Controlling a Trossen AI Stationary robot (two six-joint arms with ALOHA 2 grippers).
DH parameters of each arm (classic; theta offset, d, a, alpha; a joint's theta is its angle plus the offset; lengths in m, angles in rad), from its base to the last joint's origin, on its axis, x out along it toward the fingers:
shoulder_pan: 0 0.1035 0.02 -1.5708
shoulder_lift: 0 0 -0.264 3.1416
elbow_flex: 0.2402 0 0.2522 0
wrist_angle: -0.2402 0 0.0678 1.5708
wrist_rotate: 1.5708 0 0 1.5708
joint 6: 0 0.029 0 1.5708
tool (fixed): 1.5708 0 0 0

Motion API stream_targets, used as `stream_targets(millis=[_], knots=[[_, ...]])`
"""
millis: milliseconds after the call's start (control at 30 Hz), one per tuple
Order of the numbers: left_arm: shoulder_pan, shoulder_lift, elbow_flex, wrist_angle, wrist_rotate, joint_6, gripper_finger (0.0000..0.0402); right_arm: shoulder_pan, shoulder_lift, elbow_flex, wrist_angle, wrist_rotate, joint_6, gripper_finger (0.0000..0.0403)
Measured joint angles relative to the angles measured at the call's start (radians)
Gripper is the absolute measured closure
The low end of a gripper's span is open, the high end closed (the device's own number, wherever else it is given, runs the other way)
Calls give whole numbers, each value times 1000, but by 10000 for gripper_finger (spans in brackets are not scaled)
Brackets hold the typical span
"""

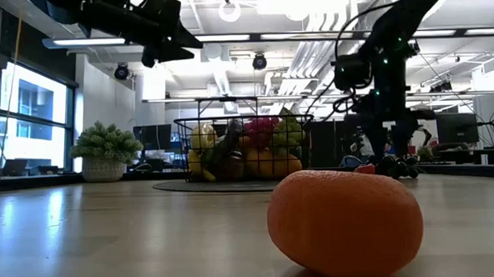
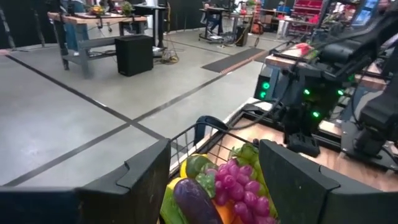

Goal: Build produce basket
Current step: Put the grapes into the black wire basket

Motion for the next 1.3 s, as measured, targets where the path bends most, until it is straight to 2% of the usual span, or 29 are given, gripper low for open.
stream_targets(millis=[200, 433, 600, 867, 1100, 1300], knots=[[0, 0, 0, 0, -41, 0, 171, 0, 0, -62, 72, -4, 3, 174], [-1, 0, 0, 0, -38, -6, 171, 0, 0, -121, 157, -4, 67, 180], [0, 0, 0, 1, -37, -27, 171, 0, 0, -124, 152, -5, 89, 235], [0, 0, 0, 0, -37, -27, 171, -11, -1, -124, 152, -10, 117, 383], [0, 0, 0, 0, -37, -27, 171, -11, -10, -124, 151, -70, 123, 396], [0, 0, 0, 0, -36, -27, 171, -8, -89, -118, 144, -81, 139, 399]])
